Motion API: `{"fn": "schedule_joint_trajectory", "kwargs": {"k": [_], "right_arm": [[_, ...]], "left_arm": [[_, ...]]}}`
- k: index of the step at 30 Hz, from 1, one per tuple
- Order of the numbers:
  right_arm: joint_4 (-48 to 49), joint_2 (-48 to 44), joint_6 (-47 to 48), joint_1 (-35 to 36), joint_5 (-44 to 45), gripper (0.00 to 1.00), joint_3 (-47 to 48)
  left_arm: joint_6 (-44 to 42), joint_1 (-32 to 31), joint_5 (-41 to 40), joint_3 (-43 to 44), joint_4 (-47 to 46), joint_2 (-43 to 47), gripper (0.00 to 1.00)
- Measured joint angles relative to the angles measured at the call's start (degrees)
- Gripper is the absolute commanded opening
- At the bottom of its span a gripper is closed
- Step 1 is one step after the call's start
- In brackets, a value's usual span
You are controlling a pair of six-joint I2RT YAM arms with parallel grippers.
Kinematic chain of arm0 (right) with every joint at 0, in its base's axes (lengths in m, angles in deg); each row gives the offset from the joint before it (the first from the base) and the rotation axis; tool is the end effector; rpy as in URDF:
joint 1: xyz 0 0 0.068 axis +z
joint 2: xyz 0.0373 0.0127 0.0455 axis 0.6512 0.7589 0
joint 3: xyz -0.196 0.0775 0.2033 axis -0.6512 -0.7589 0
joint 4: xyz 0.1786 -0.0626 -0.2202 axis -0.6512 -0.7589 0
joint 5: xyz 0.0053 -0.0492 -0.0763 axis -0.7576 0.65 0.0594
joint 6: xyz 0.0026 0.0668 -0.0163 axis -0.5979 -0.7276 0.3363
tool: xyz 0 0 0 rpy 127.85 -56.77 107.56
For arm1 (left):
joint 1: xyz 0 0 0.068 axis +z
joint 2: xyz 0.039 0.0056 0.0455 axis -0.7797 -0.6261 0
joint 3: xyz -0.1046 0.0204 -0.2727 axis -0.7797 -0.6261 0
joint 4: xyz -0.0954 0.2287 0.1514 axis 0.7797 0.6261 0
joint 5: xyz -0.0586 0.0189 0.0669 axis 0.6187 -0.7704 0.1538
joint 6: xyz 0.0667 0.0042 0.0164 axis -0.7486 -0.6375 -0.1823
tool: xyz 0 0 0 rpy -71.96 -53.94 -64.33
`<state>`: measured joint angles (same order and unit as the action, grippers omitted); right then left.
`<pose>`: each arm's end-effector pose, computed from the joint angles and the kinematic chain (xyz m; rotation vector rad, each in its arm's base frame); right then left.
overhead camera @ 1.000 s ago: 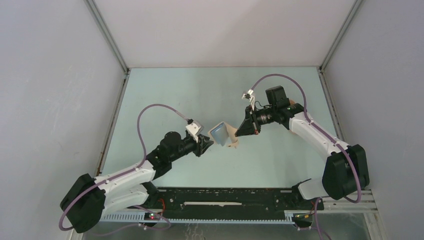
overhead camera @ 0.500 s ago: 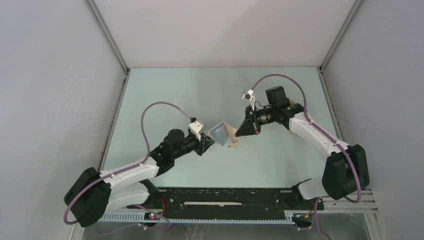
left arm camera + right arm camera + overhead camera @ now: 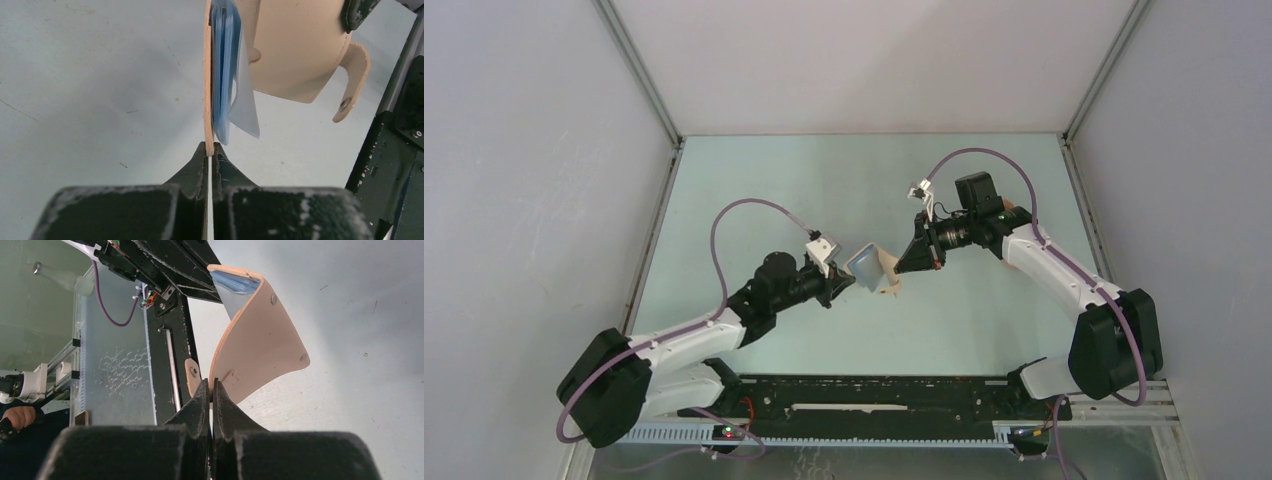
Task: Put the credit cards into the card holder
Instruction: Open the card holder.
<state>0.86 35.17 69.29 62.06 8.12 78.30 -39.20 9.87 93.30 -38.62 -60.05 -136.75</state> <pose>0.2786 0.1622 0.2784 -1.0671 1.9721 1.3926 0.1898 -0.1849 0.1999 0.7337 1.7846 -0.8033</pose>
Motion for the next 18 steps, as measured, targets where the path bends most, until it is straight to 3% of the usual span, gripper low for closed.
{"fn": "schedule_joint_trajectory", "kwargs": {"k": [3,7,13,18], "right_arm": [[-0.1,0.0,0.4,0.0,0.7,0.04,0.0],[-0.6,-0.2,1.6,0.0,4.4,0.28,0.0],[-1.8,-3.9,4.7,0.0,14.1,0.51,0.0],[-3.2,-9.3,9.2,0.1,15.0,0.53,0.0]], "left_arm": [[0.5,0.0,0.6,0.0,0.7,0.3,0.0],[3.3,0.1,1.5,0.2,3.9,2.1,0.0],[13.0,0.1,0.8,4.8,17.2,4.0,0.0],[19.7,-0.2,0.5,10.2,29.3,0.4,0.0]]}}
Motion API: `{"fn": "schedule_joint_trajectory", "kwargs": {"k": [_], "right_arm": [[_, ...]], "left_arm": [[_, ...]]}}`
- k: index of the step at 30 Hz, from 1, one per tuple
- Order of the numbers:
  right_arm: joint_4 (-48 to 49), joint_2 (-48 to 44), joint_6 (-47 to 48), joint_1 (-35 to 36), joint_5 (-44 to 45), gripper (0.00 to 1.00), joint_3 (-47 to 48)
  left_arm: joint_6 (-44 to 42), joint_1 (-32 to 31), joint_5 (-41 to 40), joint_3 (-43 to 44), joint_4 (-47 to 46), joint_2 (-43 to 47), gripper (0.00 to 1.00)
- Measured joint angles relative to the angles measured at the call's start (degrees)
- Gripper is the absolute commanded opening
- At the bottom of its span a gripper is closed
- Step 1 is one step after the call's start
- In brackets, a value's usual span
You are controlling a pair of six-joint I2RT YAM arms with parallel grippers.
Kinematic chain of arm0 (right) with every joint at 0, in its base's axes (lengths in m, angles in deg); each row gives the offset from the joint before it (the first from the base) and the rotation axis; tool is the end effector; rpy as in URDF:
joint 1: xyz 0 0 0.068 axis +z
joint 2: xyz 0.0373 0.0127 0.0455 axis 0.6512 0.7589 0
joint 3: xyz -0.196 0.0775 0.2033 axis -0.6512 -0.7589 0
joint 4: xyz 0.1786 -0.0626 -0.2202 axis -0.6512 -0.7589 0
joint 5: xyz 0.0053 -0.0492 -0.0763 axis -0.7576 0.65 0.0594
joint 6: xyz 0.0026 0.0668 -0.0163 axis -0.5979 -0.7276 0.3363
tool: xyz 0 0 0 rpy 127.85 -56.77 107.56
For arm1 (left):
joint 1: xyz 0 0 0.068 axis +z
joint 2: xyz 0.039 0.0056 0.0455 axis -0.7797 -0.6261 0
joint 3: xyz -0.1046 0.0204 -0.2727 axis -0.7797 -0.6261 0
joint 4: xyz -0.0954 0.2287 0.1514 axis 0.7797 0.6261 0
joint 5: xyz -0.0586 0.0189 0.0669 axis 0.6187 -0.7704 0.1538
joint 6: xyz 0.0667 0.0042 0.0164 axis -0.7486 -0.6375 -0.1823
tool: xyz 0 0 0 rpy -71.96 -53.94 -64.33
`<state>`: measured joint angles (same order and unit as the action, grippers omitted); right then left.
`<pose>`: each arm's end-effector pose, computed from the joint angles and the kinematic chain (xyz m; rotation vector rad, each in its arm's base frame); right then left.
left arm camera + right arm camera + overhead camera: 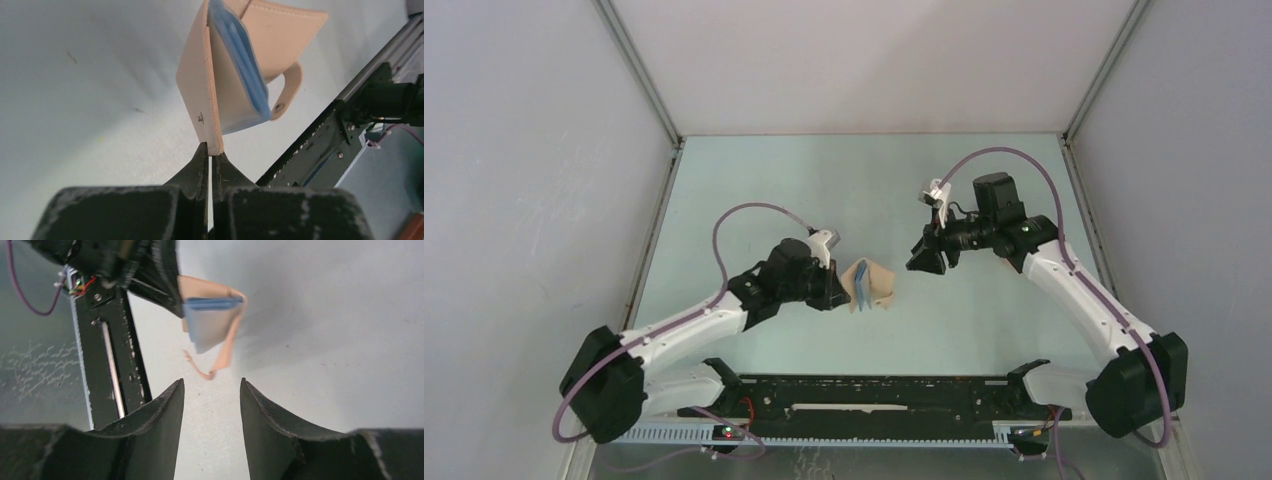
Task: Put the credit cards into the card holder
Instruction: Open the card holder.
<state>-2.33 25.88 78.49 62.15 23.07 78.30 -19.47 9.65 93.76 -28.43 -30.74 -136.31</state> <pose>0.2575 0.1455 0.3121 -1.1445 1.8915 0.9668 0.1888 -0.1859 0.2099 0.4486 2.2812 -0.9190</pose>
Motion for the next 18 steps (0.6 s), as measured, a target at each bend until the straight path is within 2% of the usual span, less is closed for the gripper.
{"fn": "schedule_joint_trajectory", "kwargs": {"k": [5,9,12,15,18], "right_arm": [[-2.8,-2.3,7.3,3.2,-6.0,0.54,-0.1],[-2.7,-1.6,10.3,9.5,-7.0,0.52,-1.6],[-1.0,1.8,8.6,12.0,-6.4,0.48,-1.8],[1.7,7.0,4.7,11.2,-5.2,0.44,-1.8],[3.3,11.6,0.7,9.3,-4.9,0.44,-1.8]], "left_arm": [[2.8,-1.5,0.2,5.9,9.7,-8.1,0.0],[3.3,-2.5,0.2,10.7,15.2,-11.4,0.0],[3.7,-2.9,0.2,12.6,17.2,-12.1,0.0],[3.8,-3.0,0.7,13.1,18.4,-12.7,0.0],[3.8,-3.0,1.3,13.1,18.4,-13.6,0.0]]}}
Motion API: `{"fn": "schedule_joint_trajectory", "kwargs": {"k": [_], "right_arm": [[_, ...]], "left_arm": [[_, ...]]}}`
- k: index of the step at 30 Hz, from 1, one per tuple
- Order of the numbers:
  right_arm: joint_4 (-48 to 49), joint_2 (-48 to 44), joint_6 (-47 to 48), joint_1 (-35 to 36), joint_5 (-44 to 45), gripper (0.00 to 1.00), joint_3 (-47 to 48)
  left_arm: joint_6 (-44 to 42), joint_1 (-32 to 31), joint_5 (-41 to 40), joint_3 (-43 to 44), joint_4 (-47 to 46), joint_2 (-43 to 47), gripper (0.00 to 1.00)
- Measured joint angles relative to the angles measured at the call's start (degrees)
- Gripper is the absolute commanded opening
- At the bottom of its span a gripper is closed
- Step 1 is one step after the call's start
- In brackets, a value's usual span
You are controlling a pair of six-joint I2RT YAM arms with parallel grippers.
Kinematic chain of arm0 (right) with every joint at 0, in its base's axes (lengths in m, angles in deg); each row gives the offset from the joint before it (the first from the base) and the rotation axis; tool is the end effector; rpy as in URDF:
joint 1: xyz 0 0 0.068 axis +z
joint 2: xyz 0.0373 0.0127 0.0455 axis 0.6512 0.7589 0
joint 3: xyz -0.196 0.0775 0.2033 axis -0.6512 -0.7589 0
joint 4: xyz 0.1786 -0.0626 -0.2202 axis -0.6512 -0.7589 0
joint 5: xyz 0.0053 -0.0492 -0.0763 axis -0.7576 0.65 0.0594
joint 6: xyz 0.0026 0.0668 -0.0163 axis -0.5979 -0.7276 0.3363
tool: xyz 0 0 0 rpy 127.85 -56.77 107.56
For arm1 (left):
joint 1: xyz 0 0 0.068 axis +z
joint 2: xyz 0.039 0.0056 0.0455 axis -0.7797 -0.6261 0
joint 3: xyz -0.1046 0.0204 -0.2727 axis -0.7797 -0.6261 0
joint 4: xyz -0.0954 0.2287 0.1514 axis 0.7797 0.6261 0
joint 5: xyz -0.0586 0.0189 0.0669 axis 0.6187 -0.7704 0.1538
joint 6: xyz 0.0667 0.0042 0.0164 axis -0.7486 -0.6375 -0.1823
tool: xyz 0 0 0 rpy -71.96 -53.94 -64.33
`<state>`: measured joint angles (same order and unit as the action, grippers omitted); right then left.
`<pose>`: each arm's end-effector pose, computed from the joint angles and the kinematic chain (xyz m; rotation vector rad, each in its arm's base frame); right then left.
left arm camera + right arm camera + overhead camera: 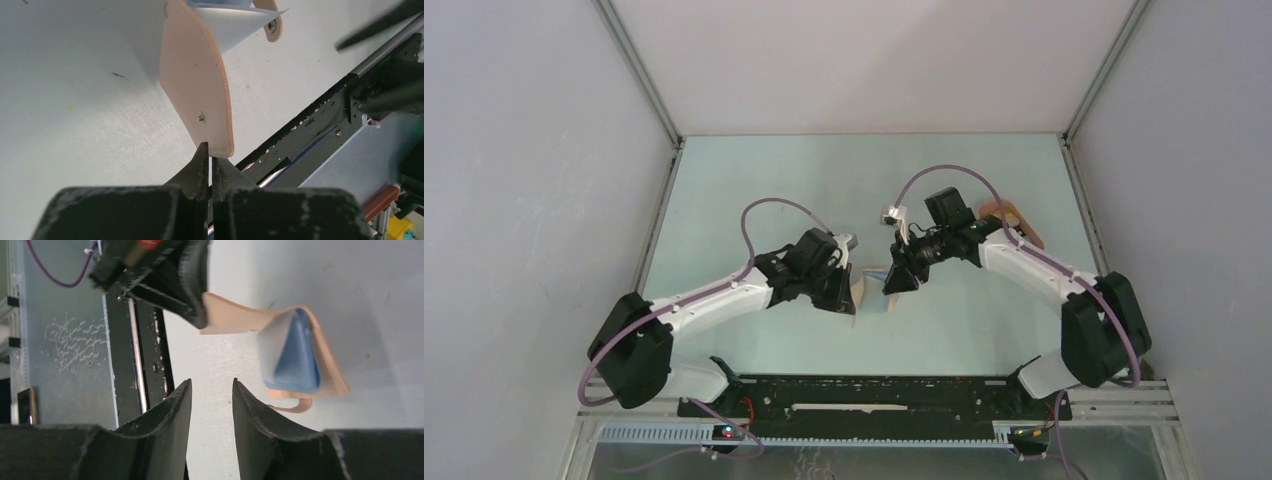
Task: Put the credit cards into the card holder
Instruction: Open the card holder, then place the card holder at the center of the board.
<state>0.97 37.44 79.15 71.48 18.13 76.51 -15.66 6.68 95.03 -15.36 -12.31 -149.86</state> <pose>0.2571 0.2047 0.2494 -1.3442 1.9416 1.2087 0.2012 -0.2191 0.2013 0.4446 2.6535 -0.8247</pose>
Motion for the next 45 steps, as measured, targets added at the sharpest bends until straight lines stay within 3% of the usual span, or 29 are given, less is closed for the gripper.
{"fn": "schedule_joint_trajectory", "kwargs": {"k": [10,29,45], "right_arm": [[2.2,11.9,-10.7,-3.8,-2.4,0.49,0.0],[4.3,15.9,-17.0,-3.4,-3.3,0.6,1.2],[12.4,22.5,-25.9,-4.7,-16.0,0.61,2.3]], "left_arm": [[2.7,3.6,8.0,-4.3,-9.1,-1.1,0.0],[5.4,7.0,16.7,-7.5,-18.1,-3.5,0.0],[8.1,10.1,24.3,-8.6,-26.4,-8.4,0.0]]}}
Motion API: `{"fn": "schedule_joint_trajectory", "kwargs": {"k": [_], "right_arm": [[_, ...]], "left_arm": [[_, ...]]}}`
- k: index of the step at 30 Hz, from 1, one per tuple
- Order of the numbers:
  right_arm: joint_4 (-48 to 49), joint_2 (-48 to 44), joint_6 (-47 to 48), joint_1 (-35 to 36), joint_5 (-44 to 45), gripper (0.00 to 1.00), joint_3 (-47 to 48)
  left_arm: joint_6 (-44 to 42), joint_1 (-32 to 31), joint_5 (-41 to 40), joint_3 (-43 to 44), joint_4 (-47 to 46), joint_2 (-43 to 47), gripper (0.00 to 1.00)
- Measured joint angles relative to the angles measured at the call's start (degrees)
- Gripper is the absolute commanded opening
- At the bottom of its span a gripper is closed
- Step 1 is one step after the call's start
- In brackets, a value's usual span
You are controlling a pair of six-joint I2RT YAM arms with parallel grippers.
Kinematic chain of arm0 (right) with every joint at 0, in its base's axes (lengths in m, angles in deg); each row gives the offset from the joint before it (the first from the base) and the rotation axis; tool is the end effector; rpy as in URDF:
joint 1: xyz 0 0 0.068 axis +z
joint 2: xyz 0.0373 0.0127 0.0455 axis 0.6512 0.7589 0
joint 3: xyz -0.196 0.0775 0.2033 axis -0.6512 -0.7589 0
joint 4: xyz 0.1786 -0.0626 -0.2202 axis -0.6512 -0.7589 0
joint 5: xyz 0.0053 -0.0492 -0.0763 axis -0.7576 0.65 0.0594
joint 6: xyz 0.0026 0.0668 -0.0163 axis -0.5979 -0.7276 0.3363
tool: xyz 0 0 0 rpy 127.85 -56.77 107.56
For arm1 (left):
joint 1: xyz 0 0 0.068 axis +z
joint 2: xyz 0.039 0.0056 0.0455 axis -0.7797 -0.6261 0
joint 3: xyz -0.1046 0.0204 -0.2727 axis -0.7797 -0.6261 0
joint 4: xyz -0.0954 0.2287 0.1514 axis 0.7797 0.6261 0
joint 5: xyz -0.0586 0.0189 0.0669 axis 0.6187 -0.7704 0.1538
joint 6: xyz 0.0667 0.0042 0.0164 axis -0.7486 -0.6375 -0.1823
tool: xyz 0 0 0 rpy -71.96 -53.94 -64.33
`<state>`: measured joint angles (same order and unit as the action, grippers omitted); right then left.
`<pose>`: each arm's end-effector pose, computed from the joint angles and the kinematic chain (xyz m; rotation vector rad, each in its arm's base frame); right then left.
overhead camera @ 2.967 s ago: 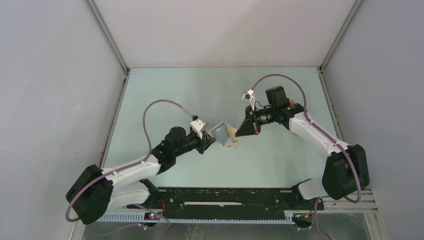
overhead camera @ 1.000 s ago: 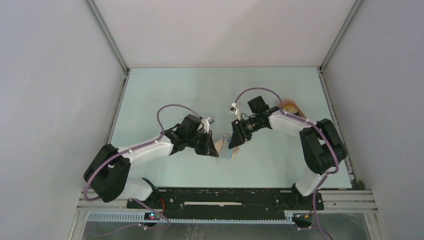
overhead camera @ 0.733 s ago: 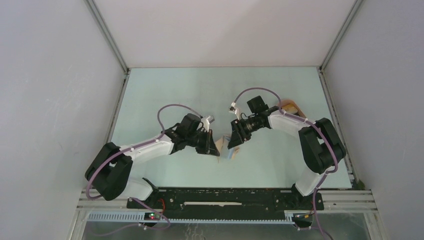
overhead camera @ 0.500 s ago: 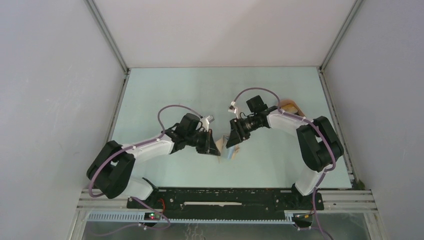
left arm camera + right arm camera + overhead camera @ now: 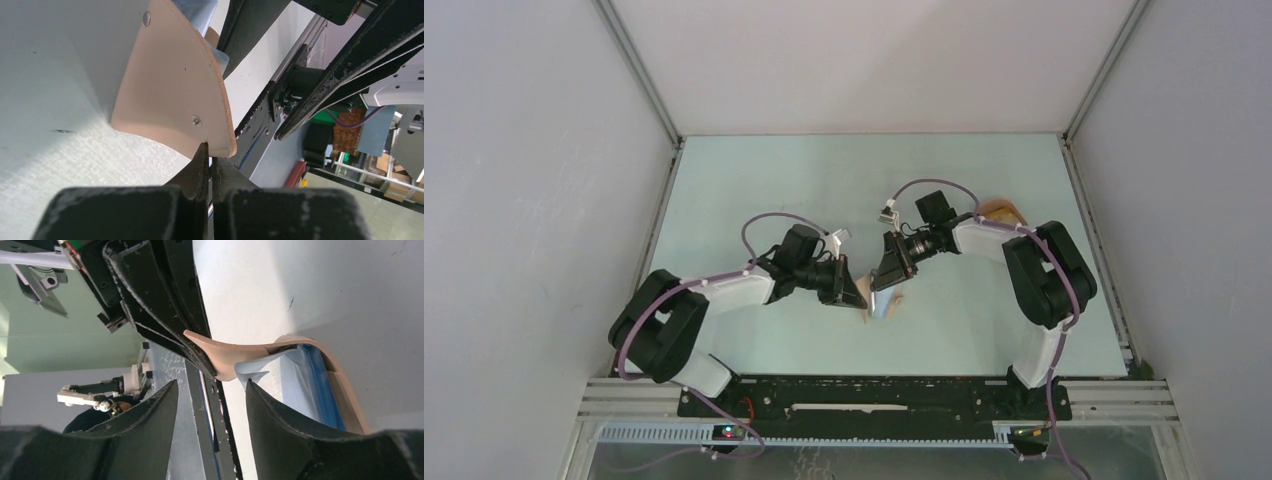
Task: Put the credit cards into the card holder
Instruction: Place the card holder at the center of the board.
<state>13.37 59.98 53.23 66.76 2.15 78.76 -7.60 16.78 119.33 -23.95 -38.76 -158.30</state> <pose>0.3182 0.2136 0.1530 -0.8490 2.3326 1.7634 0.2352 -0.2046 0.1544 0.2937 2.5714 -1.3842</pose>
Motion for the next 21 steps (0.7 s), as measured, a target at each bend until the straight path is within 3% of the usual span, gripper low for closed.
{"fn": "schedule_joint_trajectory", "kwargs": {"k": [9,21], "right_arm": [[7.9,4.5,-7.6,-0.1,-4.0,0.59,0.8],[18.3,8.1,-16.7,1.9,-5.4,0.59,1.6]], "left_arm": [[0.3,2.9,1.5,-0.6,-1.1,-2.0,0.05],[-0.7,5.0,-3.0,-0.7,2.1,-2.4,0.37]]}}
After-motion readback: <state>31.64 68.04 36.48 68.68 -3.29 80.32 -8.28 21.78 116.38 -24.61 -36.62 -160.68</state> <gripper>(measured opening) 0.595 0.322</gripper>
